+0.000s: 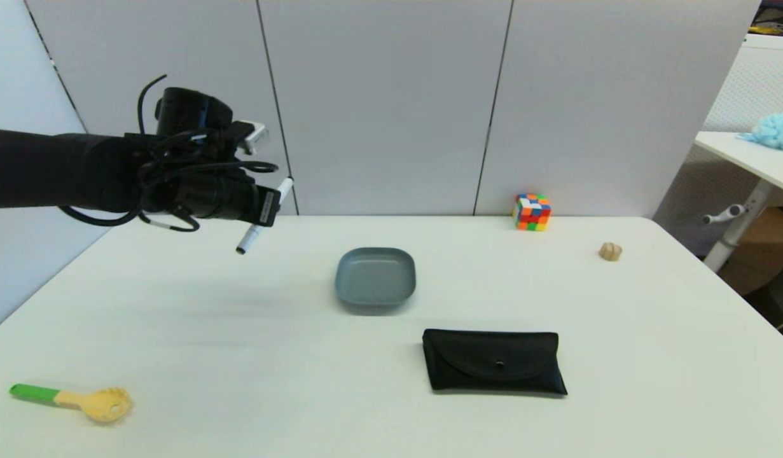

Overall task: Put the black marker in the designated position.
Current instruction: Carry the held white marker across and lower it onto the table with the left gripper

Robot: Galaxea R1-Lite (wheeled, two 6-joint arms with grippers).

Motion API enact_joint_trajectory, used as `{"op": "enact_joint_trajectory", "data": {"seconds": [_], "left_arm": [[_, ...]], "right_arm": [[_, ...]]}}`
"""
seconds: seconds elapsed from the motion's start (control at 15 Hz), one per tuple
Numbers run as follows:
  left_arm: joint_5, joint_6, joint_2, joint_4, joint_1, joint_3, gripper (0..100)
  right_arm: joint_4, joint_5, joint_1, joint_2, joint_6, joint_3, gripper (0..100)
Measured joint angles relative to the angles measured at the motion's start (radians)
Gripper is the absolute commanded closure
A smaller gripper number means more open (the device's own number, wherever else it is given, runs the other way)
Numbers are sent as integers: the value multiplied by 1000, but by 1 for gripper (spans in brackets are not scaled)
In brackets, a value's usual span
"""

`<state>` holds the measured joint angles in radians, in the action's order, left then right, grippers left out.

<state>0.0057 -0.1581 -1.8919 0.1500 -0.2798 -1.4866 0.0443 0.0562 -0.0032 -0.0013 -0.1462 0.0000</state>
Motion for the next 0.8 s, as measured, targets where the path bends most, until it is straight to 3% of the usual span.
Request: {"op": "enact_joint_trajectory", "data": {"seconds": [0.27, 0.6, 0.8], "left_arm": [[-15, -261, -127, 38, -61, -231, 100], [-226, -590, -302, 54, -75, -437, 100], [-323, -639, -371, 73, -93, -477, 100]], "right_arm": [[0, 0, 0, 0, 0, 0, 0], [0, 0, 0, 0, 0, 0, 0], [0, 0, 0, 0, 0, 0, 0]]}}
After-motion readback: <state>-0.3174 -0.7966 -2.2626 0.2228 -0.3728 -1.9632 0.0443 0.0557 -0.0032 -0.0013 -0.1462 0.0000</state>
